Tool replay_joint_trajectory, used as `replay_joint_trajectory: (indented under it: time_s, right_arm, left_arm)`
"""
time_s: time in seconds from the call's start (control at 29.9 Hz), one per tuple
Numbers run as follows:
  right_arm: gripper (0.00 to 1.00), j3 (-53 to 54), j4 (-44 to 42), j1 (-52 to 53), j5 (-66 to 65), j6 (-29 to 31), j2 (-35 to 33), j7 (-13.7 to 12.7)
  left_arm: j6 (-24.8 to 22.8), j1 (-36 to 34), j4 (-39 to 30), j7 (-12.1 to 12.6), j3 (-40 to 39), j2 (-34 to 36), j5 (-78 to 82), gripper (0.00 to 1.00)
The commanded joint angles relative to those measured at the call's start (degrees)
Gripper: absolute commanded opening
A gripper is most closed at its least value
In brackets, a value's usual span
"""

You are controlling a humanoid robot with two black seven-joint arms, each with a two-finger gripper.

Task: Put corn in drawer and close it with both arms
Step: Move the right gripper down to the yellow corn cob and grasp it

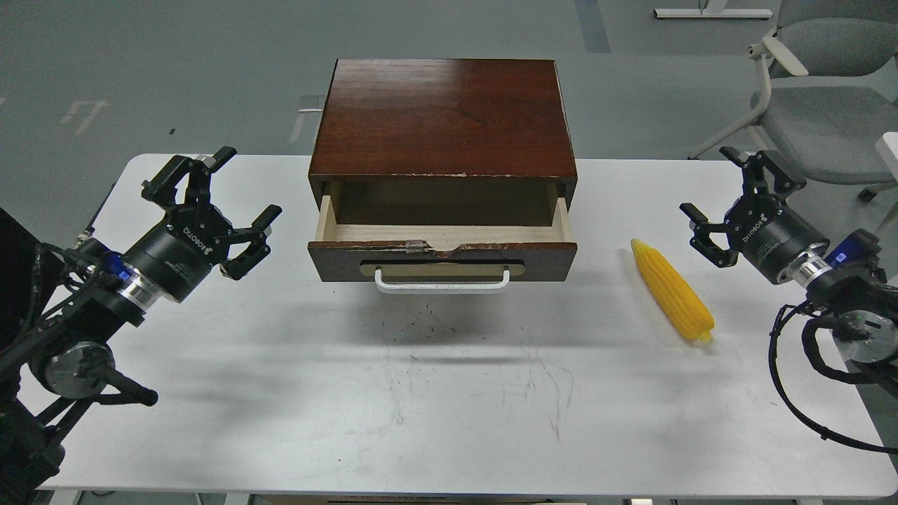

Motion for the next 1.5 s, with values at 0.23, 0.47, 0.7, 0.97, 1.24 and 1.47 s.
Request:
replay_joint_trajectory:
  time_s: [0.23,0.47,0.7,0.97,1.24,1.47]
  right_arm:
    - [1.00,-0.36,0.05,0.16,-0.55,0.00,-0.03,0.00]
    - [1.00,-1.33,1.37,5.42,-7.22,0.00,-4.24,0.00]
    - [1.00,-2.47,1.90,13.24,-33.90,0.00,-9.43,0.00]
    - [1.00,-3.00,1.90,14.84,-61.20,0.00,-10.93,0.00]
    - [0.99,-16.61,1.81,16.85,-75.52,-7.78,-9.88,0.00]
    - [0.99,-23.83,-0.38,18.26,-76.67,-12.00,-5.67,0.00]
  left_arm:
    - [0.00,0.00,0.00,-0.08,-0.07,-0.01,0.00,1.00]
    - [0.00,-0.87,0.00,-0.43,-0.16,1.84,-0.09,1.00]
    - [0.00,-1.32,-0.09,-0.69,-0.16,2.89,-0.18,1.00]
    - [0.00,-1.31,-0.18,-2.98,-0.07,2.98,-0.09,1.00]
    - [0.00,-1.31,-0.35,-2.98,-0.07,3.16,-0.09,1.00]
    - [0.00,-1.31,-0.35,-2.98,-0.07,3.16,-0.09,1.00]
